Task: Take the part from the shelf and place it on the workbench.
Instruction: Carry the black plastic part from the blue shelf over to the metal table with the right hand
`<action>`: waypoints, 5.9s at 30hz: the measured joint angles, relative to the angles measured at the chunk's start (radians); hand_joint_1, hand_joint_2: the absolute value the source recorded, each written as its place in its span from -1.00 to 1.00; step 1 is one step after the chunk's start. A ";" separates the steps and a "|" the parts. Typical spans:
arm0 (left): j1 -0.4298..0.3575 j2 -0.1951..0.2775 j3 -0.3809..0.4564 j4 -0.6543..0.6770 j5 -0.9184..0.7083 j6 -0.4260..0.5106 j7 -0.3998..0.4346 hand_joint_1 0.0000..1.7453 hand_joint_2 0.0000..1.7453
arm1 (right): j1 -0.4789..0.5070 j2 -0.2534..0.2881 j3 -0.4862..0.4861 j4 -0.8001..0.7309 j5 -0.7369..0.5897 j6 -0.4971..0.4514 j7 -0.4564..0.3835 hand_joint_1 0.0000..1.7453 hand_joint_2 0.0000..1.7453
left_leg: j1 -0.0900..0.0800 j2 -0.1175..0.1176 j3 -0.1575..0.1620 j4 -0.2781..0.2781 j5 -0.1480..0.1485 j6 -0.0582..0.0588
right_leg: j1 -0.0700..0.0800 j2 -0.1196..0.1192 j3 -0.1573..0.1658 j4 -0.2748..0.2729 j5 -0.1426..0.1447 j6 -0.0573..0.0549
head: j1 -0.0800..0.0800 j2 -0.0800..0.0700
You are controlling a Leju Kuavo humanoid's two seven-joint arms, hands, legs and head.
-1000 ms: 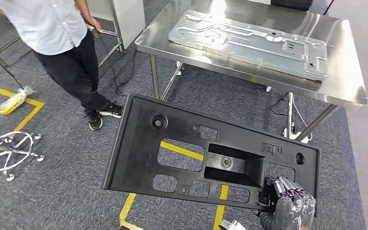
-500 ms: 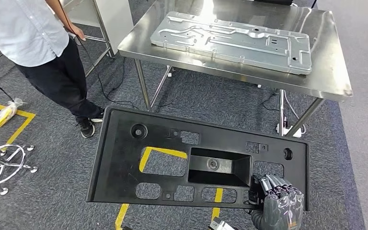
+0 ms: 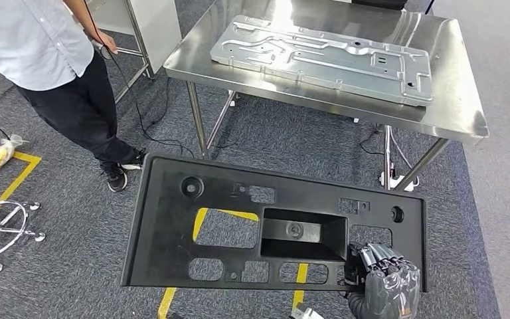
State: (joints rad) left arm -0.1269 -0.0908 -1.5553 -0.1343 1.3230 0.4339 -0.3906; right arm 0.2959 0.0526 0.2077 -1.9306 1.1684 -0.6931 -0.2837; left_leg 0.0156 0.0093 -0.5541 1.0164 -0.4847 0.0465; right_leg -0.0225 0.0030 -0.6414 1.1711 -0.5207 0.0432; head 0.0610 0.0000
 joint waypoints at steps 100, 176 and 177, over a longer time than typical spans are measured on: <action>0.004 0.008 0.000 0.000 -0.027 -0.046 -0.013 -1.00 1.00 | 0.008 0.060 -0.058 -0.038 -0.001 0.000 -0.116 1.00 1.00 | -0.008 -0.010 0.002 0.068 -0.044 -0.034 | 0.015 -0.003 0.070 -0.142 0.036 -0.062 | -0.005 0.000; -0.022 0.007 0.000 0.000 -0.111 -0.067 0.005 -1.00 1.00 | -0.342 -0.230 -0.014 0.064 0.053 0.006 0.191 1.00 1.00 | -0.006 -0.014 -0.020 -0.004 0.023 0.001 | 0.014 0.000 0.054 -0.121 0.024 -0.028 | -0.007 0.000; -0.023 0.007 0.000 0.000 -0.111 -0.067 0.005 -1.00 1.00 | -0.344 -0.231 -0.012 0.065 0.053 0.006 0.192 1.00 1.00 | -0.003 -0.013 -0.017 -0.010 0.026 0.006 | 0.012 0.000 0.037 -0.082 0.000 -0.024 | -0.006 0.000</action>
State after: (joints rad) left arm -0.1495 -0.0840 -1.5553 -0.1343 1.2119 0.3667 -0.3858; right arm -0.0485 -0.1783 0.1952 -1.8657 1.2215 -0.6870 -0.0916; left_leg 0.0127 -0.0039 -0.5711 1.0067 -0.4586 0.0526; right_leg -0.0103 0.0026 -0.6045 1.0888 -0.5204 0.0196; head 0.0548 0.0000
